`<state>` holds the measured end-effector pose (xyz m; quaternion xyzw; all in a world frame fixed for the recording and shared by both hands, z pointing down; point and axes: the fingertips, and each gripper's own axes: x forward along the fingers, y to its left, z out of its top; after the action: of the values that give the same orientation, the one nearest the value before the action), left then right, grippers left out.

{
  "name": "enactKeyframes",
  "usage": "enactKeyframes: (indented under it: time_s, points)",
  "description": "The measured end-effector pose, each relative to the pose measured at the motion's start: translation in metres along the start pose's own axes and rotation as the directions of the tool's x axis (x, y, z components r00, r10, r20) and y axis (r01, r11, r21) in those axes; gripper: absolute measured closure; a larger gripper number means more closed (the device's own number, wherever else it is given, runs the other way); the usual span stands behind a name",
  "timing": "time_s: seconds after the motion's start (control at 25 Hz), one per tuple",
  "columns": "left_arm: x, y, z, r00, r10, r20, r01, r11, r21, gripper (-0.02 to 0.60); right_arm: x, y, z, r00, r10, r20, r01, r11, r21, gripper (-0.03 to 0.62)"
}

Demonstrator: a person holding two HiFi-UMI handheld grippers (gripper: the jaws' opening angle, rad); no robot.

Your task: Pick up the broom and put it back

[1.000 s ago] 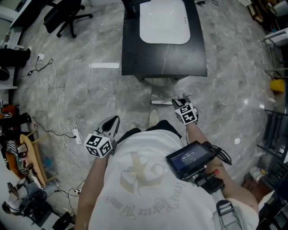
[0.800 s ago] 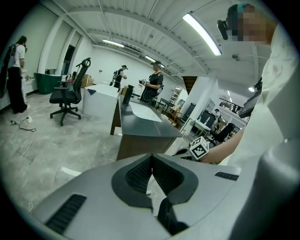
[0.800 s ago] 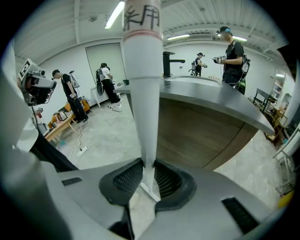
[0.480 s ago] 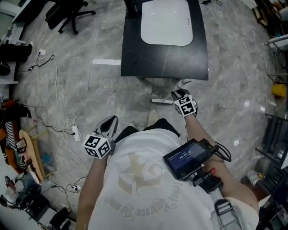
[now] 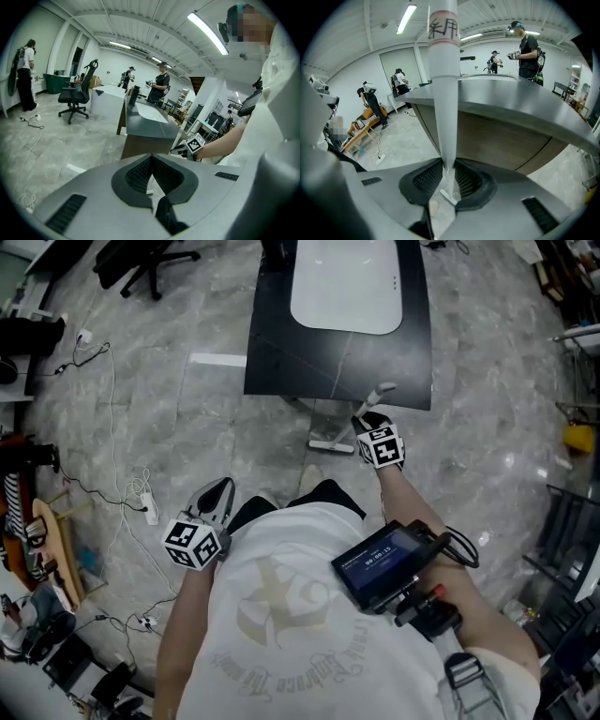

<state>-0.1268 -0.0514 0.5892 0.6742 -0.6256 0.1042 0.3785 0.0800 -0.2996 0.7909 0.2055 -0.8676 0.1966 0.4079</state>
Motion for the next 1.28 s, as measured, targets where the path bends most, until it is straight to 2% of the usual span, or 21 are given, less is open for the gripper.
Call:
enactKeyframes:
  time_s: [0.36, 0.6, 1.0, 1.16, 1.28]
  points:
    - [0.000, 0.000, 0.002, 1.000, -0.001, 0.017, 0.000, 1.000, 0.006, 0.569, 0.001, -0.001, 0.003, 1.000, -0.015, 0.015, 0.015, 1.000, 0.008, 0.499]
    - [0.001, -0.001, 0.007, 0.999, -0.029, 0.017, 0.028, 0.999, 0.024, 0.569, -0.011, 0.000, 0.007, 0.998, -0.041, 0.053, 0.040, 0.999, 0.030, 0.467]
    - [0.009, -0.012, 0.009, 0.987, -0.160, 0.011, 0.159, 0.984, 0.075, 0.569, -0.068, 0.005, 0.007, 0.984, -0.140, 0.112, 0.119, 0.977, 0.174, 0.467]
    - [0.007, -0.008, 0.006, 0.978, -0.208, 0.000, 0.207, 0.975, 0.081, 0.569, -0.091, 0.024, 0.014, 0.976, -0.157, 0.150, 0.122, 0.968, 0.218, 0.470]
    - [0.001, -0.007, 0.010, 0.969, -0.246, 0.004, 0.245, 0.965, 0.096, 0.569, -0.108, 0.046, 0.023, 0.968, -0.161, 0.193, 0.113, 0.965, 0.238, 0.505]
